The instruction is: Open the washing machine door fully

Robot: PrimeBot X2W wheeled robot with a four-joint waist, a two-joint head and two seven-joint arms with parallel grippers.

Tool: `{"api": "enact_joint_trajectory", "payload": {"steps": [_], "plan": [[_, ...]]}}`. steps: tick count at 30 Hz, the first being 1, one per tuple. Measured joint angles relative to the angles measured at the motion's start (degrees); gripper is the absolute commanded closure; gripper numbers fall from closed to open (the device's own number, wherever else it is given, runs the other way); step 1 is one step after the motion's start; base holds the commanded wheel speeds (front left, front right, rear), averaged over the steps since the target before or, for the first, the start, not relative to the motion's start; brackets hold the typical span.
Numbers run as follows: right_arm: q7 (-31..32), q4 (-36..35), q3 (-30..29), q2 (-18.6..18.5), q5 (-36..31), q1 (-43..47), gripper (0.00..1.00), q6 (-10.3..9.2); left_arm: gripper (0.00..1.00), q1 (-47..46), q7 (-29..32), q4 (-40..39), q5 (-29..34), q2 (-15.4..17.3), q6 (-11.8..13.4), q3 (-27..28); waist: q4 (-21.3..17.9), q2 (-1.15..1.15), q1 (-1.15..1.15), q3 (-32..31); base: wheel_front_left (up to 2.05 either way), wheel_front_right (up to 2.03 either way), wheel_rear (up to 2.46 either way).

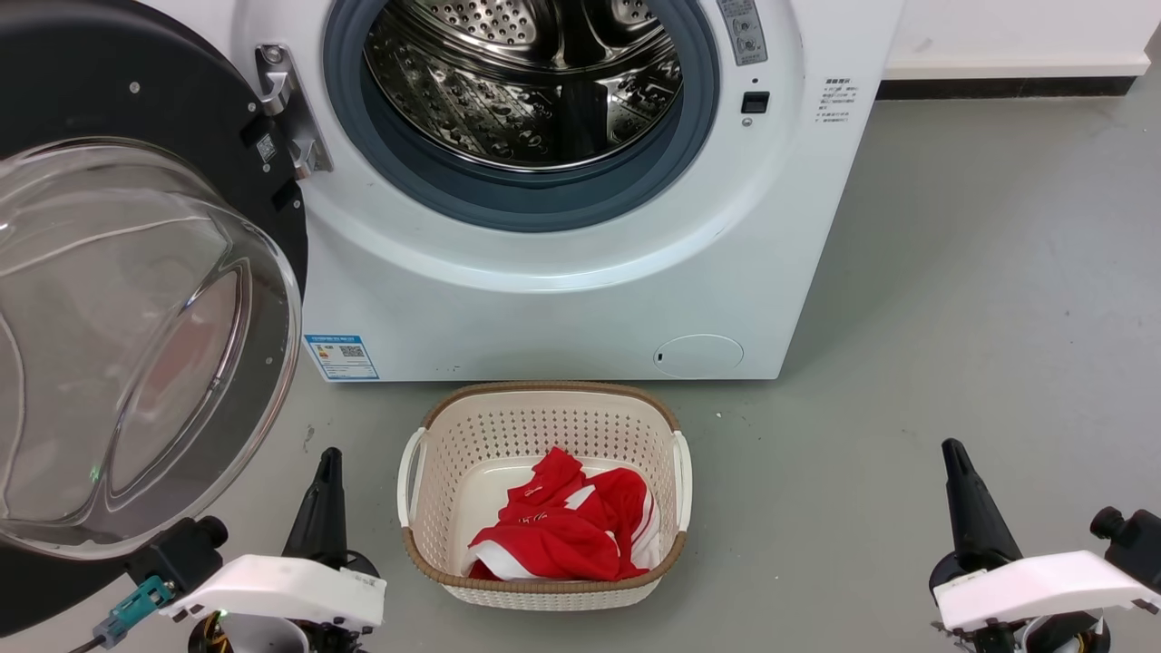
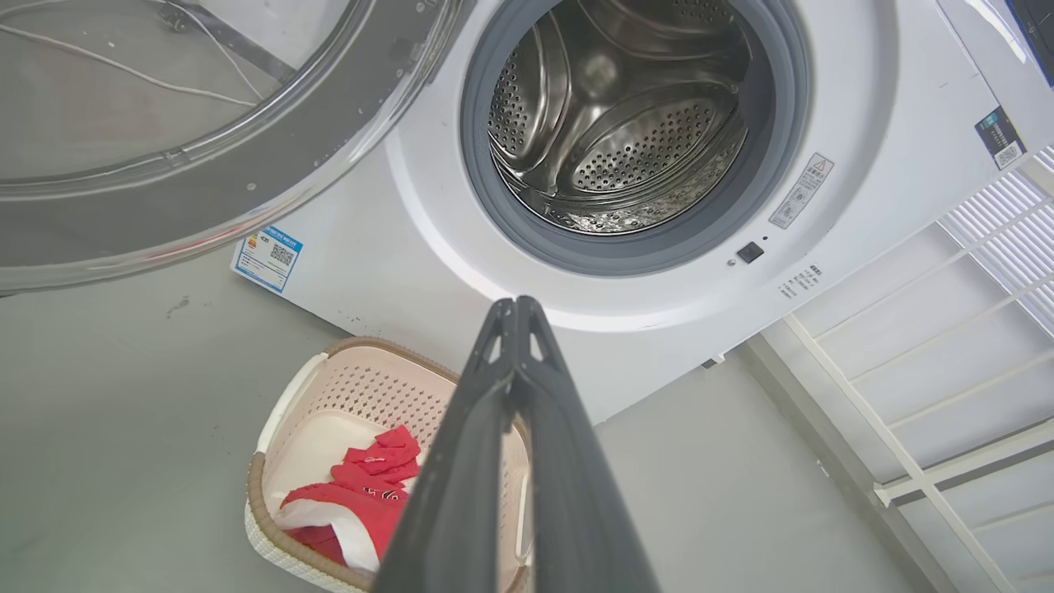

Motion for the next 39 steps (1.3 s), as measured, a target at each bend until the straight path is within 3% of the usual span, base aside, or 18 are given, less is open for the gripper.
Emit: {"api": "enact_joint_trajectory", "payload": {"steps": [39], "plan": [[5.44,2.72,-1.72,-0.40,26.51,-2.99,1.00,-0.01,1.00,-2.09,6.60,2.46,-26.55,-0.89,-2.27,3.49,-0.39,0.00,0.00,-1.19,0.00,0.00,0.00]]}}
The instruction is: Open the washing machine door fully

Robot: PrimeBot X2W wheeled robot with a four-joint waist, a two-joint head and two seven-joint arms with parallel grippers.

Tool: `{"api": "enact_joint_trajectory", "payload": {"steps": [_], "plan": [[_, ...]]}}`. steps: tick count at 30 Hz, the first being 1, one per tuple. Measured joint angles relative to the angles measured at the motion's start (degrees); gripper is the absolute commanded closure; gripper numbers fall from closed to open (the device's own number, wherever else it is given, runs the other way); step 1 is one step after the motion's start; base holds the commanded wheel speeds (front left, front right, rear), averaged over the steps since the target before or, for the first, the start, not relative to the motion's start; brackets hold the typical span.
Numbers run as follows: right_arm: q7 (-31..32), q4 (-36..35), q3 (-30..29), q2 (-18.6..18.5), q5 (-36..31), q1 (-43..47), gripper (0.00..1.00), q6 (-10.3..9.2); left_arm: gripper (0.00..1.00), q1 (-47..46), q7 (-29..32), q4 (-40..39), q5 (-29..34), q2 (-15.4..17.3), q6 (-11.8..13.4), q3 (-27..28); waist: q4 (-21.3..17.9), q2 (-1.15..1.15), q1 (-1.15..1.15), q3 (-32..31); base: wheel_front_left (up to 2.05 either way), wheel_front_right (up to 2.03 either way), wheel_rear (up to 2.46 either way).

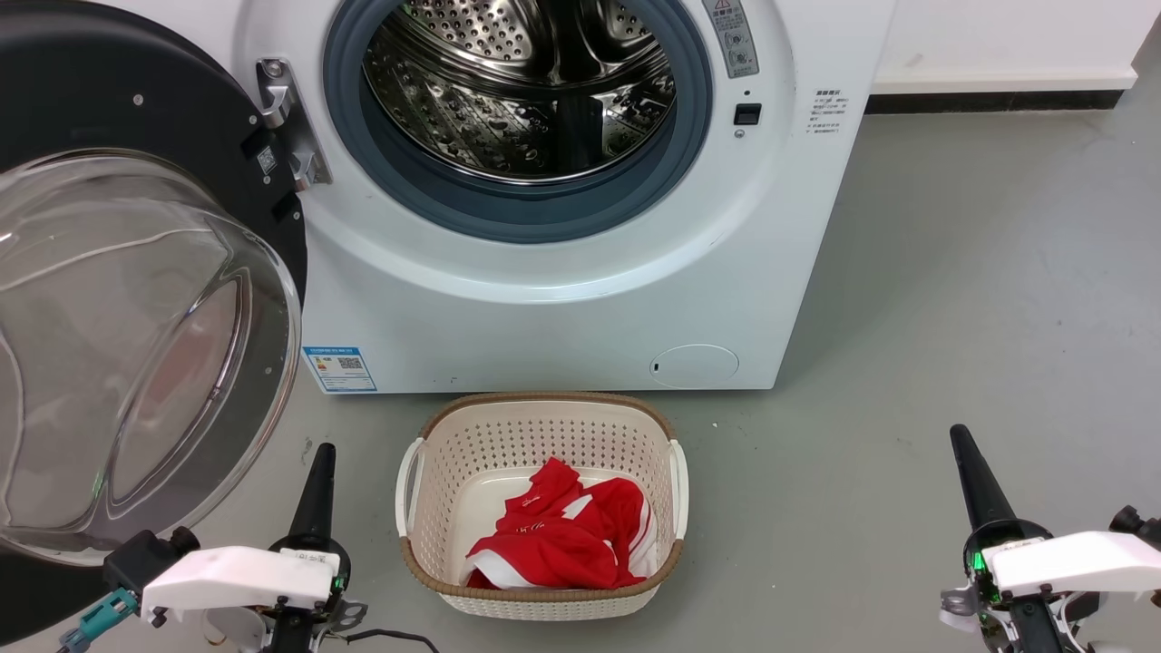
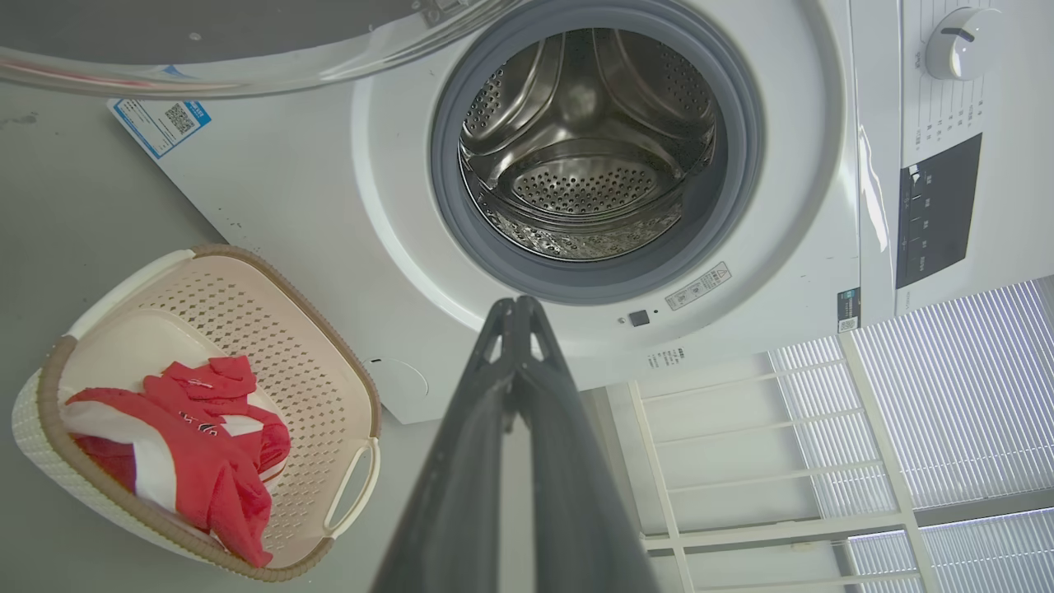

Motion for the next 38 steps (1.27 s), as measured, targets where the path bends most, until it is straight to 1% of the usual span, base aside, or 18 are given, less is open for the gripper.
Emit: {"api": "enact_joint_trajectory", "payload": {"steps": [26,27,38], "plan": [[2.87,1.47,-1.27,0.02,12.99,-1.57,1.00,0.00,1.00,-1.13,3.26,1.21,-13.27,-0.31,-1.05,1.72,-0.26,0.00,0.00,-0.79,0.00,0.00,0.00],[3.14,1.59,-1.40,0.04,14.19,-1.64,1.00,0.00,1.00,-1.16,3.67,1.34,-14.59,-0.35,-1.11,1.93,-0.29,0.00,0.00,-0.89,0.00,0.00,0.00],[4.35,2.03,-1.97,0.10,18.76,-1.99,1.00,0.00,1.00,-1.67,4.72,1.79,-19.36,-0.47,-1.53,2.47,-0.40,0.00,0.00,-1.22,0.00,0.00,0.00]]}}
